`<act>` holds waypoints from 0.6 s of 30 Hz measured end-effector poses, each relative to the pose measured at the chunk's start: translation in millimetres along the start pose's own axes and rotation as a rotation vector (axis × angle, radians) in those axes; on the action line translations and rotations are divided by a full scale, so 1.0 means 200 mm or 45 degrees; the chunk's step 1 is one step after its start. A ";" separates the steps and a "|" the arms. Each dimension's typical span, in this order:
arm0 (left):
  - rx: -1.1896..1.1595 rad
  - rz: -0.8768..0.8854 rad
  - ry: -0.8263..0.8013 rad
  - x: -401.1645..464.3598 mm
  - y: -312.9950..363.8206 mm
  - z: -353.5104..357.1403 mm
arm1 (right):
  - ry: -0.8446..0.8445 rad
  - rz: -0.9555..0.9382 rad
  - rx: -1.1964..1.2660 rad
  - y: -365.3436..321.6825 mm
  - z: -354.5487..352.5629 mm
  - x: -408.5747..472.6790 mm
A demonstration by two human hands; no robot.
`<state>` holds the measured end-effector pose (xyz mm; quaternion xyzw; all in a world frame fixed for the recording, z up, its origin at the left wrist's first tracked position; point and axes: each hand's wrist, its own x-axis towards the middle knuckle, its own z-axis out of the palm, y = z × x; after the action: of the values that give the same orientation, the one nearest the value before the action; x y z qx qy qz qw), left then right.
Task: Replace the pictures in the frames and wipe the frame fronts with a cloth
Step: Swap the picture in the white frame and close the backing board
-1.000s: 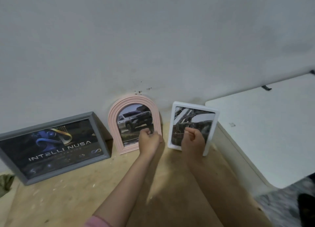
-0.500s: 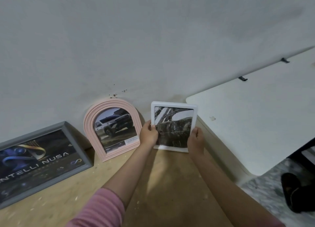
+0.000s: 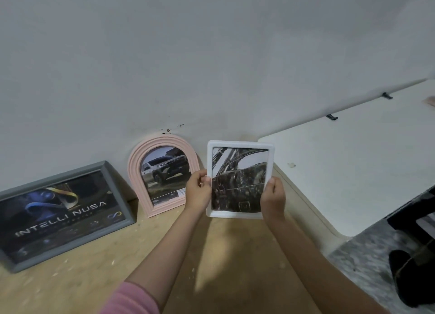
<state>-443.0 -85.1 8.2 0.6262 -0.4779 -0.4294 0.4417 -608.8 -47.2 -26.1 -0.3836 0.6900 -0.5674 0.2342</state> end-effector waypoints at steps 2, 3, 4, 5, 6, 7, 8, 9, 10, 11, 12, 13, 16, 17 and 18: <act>-0.019 0.007 -0.009 -0.08 0.00 -0.09 | -0.007 -0.031 0.043 -0.05 -0.01 -0.09; -0.021 0.009 -0.015 -0.11 0.00 -0.15 | -0.019 -0.018 0.044 -0.07 -0.01 -0.13; -0.018 0.003 -0.021 -0.15 -0.01 -0.20 | -0.039 -0.002 0.037 -0.10 0.00 -0.18; -0.010 -0.012 -0.016 -0.20 -0.02 -0.27 | -0.081 0.007 0.025 -0.13 0.01 -0.25; 0.002 -0.028 -0.016 -0.24 -0.04 -0.34 | -0.125 0.019 0.017 -0.16 0.02 -0.31; 0.008 -0.046 -0.014 -0.28 -0.07 -0.41 | -0.172 0.032 0.007 -0.18 0.03 -0.37; 0.003 -0.064 -0.004 -0.34 -0.10 -0.49 | -0.231 0.045 -0.012 -0.21 0.05 -0.45; -0.016 -0.096 0.005 -0.39 -0.13 -0.56 | -0.285 0.061 -0.035 -0.22 0.07 -0.51; -0.036 -0.136 0.025 -0.44 -0.16 -0.64 | -0.346 0.070 -0.061 -0.24 0.09 -0.58; -0.057 -0.175 0.047 -0.49 -0.19 -0.71 | -0.391 0.063 -0.078 -0.24 0.11 -0.64; -0.080 -0.214 0.084 -0.56 -0.23 -0.79 | -0.442 0.051 -0.088 -0.24 0.14 -0.71; -0.096 -0.246 0.113 -0.61 -0.26 -0.85 | -0.481 0.046 -0.091 -0.24 0.16 -0.76; -0.087 -0.296 0.255 -0.76 -0.35 -1.02 | -0.642 0.101 -0.105 -0.21 0.24 -0.93; -0.089 -0.311 0.311 -0.80 -0.38 -1.08 | -0.688 0.117 -0.128 -0.20 0.27 -0.98; -0.102 -0.330 0.348 -0.84 -0.41 -1.11 | -0.724 0.128 -0.143 -0.18 0.29 -1.02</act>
<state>-240.9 124.3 3.1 0.7171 -0.3113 -0.4122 0.4679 -433.3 78.3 -29.0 -0.5050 0.6452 -0.3857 0.4241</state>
